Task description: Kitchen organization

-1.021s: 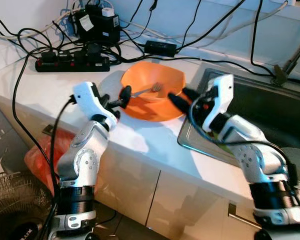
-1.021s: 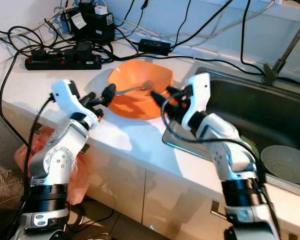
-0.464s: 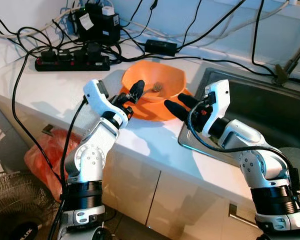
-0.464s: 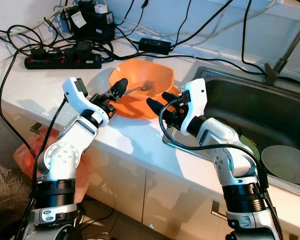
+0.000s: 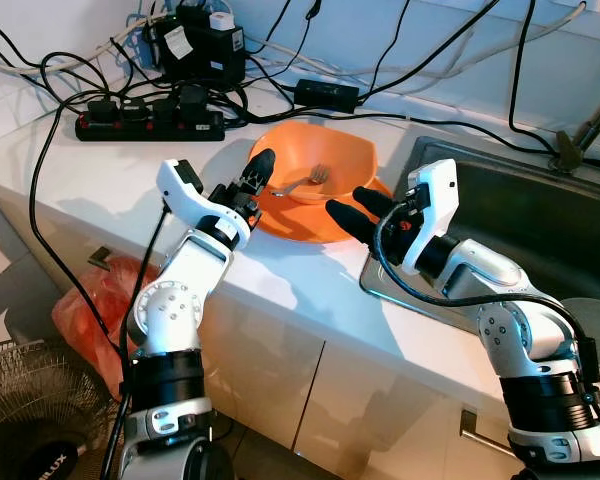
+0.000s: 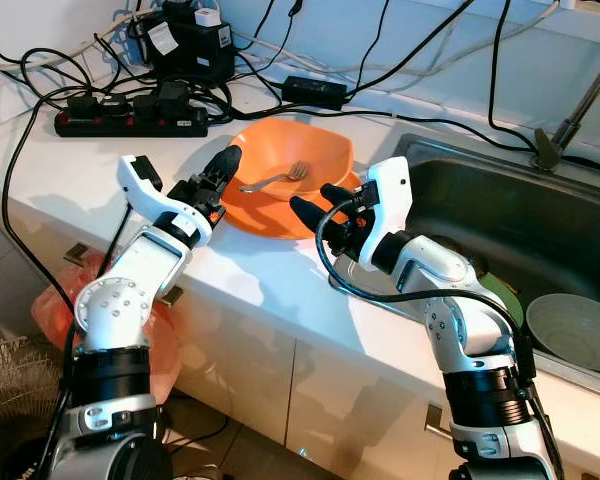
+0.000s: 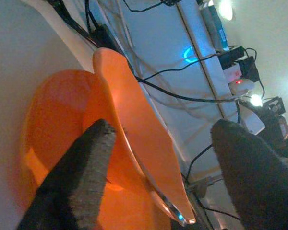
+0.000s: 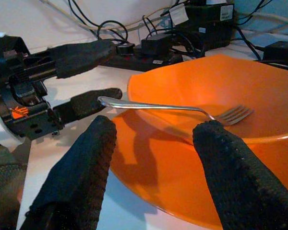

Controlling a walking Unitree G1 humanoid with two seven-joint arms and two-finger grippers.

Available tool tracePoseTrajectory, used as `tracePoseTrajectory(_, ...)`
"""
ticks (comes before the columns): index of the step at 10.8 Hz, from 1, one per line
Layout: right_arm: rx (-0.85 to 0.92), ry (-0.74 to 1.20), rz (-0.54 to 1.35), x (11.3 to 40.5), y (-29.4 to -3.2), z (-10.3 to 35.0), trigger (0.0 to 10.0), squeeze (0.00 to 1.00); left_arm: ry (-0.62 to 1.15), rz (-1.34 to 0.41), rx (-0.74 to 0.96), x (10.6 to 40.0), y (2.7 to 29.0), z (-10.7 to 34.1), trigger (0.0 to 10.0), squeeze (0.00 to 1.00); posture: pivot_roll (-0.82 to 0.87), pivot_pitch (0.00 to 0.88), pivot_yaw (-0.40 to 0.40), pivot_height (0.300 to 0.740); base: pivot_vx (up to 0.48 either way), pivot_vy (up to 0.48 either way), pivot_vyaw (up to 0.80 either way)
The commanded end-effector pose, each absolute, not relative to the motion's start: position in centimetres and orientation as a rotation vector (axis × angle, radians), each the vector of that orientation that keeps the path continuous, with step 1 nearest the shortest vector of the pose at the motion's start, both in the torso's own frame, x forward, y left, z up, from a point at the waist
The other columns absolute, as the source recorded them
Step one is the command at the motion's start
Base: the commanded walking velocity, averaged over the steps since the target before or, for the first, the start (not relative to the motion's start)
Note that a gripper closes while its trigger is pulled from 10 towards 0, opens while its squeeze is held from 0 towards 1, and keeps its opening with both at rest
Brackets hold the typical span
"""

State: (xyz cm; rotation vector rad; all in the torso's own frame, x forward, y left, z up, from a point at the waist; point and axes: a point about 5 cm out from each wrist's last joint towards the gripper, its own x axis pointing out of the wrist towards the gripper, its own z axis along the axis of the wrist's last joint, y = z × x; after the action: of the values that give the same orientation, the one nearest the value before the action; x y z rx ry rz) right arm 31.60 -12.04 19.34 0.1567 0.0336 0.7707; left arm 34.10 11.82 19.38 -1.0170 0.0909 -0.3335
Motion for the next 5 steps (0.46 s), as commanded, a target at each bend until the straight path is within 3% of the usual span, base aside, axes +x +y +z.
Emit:
tracePoseTrajectory(1, 0.154, 0.043, 0.778, 31.3, -12.0, 19.2, 10.0, 0.0, 0.112, -0.367, -1.045, 34.2, 11.1, 19.9, 8.0, 0.0, 0.06, 0.025, -0.041, 0.74, 0.0, 0.0, 0.0)
tracePoseTrajectory(2, 0.154, 0.044, 0.776, 31.4, -12.0, 19.2, 10.0, 0.0, 0.146, -0.396, -1.069, 34.1, 10.5, 19.8, 10.0, 0.0, 0.06, 0.024, -0.04, 0.74, 0.0, 0.0, 0.0)
tracePoseTrajectory(5, 0.156, 0.041, 0.775, 31.4, -11.9, 19.2, 10.0, 0.0, 0.21, -0.45, -1.075, 33.8, 9.4, 19.7, 10.0, 0.0, 0.06, 0.021, -0.034, 0.74, 0.0, 0.0, 0.0)
